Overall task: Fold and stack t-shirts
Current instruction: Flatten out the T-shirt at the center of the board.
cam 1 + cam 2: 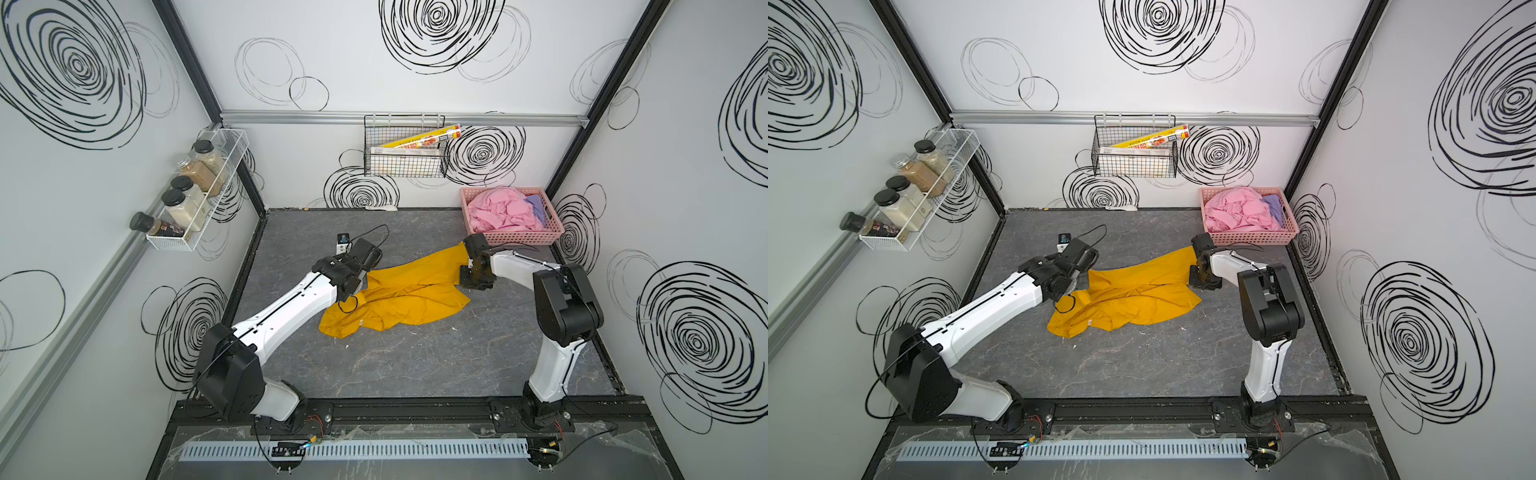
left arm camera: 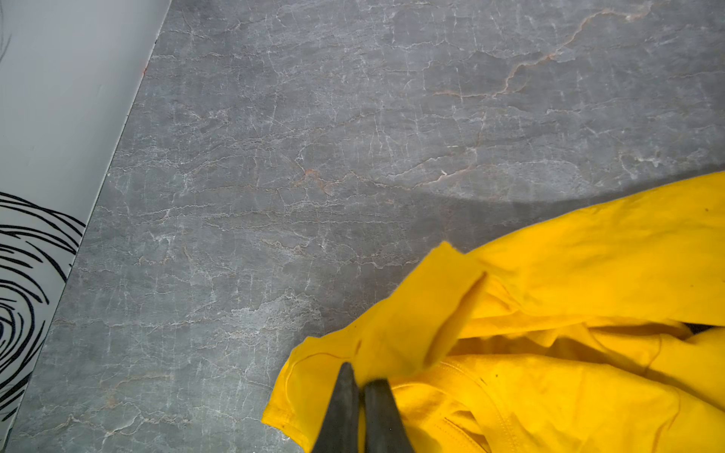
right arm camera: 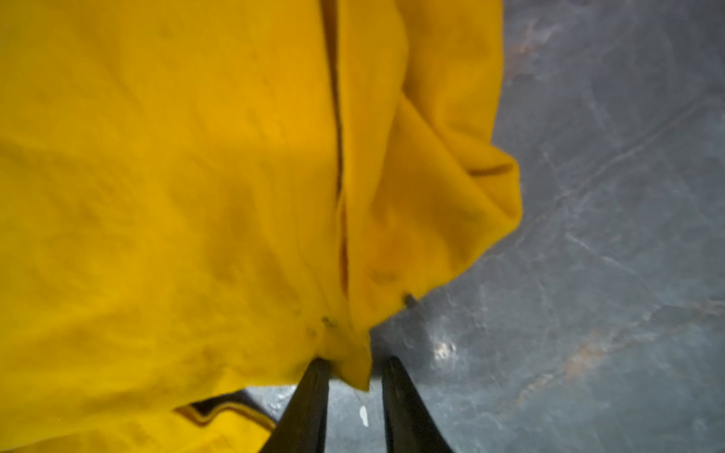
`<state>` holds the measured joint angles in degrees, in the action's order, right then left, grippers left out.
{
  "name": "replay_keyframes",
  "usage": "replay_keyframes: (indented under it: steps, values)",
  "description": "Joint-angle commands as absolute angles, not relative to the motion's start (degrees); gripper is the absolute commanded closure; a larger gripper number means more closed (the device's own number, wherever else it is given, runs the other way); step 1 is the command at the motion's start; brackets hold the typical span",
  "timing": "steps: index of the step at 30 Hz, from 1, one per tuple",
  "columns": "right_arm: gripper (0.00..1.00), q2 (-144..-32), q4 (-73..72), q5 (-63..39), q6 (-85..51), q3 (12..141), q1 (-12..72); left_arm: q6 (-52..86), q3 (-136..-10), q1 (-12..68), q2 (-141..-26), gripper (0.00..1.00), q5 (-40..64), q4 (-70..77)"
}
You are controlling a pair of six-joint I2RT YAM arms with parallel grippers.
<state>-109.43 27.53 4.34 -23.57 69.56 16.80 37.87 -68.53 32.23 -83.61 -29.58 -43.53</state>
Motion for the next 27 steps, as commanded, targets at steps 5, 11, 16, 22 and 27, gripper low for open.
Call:
replay_keyframes:
  steps: [5,11,16,22,27]
  values:
    - [0.78,-113.28,27.44,3.15,-23.31,72.15,17.01,37.31,-69.27,31.64,-85.07,1.00,-30.41,-43.15]
    - [1.00,-111.66,28.73,2.22,-22.86,72.56,16.96,37.44,-69.24,31.64,-85.25,1.00,-30.50,-43.26]
    - [1.00,-104.75,32.96,6.34,-21.37,73.53,19.31,36.80,-71.51,31.88,-83.37,1.00,-30.03,-44.06]
    - [1.00,-91.92,38.72,8.20,-21.10,77.12,20.00,35.39,-76.68,33.03,-76.61,1.00,-24.89,-44.66]
    - [1.00,-83.83,45.56,10.49,-20.23,86.39,20.07,36.32,-75.49,34.72,-68.52,1.00,-14.38,-39.96]
